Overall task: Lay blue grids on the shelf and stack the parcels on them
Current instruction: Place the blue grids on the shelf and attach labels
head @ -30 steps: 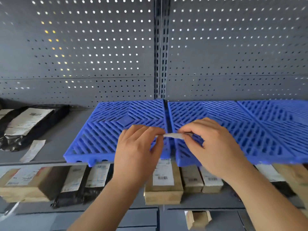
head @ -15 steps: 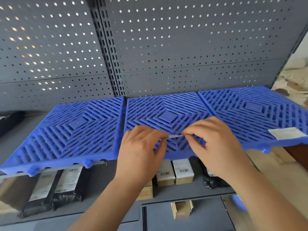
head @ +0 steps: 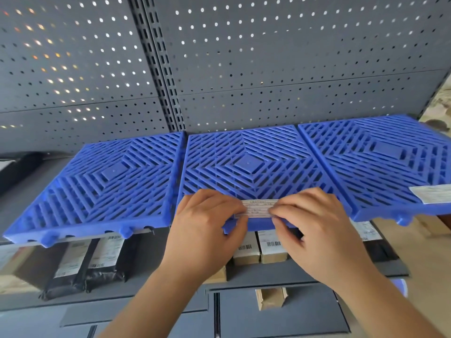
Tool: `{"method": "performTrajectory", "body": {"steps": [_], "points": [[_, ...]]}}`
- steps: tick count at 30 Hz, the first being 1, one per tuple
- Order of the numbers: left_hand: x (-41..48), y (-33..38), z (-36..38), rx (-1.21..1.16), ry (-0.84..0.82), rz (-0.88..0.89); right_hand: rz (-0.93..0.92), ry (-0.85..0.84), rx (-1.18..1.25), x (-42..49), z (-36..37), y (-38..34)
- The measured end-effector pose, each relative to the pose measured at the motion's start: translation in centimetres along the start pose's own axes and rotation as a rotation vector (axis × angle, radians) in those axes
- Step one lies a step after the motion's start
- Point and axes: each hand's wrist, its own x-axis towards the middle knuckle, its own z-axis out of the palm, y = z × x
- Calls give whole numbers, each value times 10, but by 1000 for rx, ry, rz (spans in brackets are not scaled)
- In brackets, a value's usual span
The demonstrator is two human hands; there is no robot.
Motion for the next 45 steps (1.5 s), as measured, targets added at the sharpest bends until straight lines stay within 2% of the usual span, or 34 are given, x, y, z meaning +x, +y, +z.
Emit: {"method": "performTrajectory", "body": {"steps": [5, 20, 27, 37, 45], "points": [[-3, 3, 1, 9, -6, -21, 19, 55, 36, -4, 1, 4], [-1, 11, 1, -1, -8, -60, 63, 30, 65, -8, -4, 9], [-2, 11, -7, -31, 32, -107, 94, 78, 134, 4, -13, -6], [-19, -29, -48, 42, 103, -198, 10, -27, 215, 50, 4, -63], [-47, -107, -122, 54, 204, -262, -34, -138, 267, 101, 49, -154]]}}
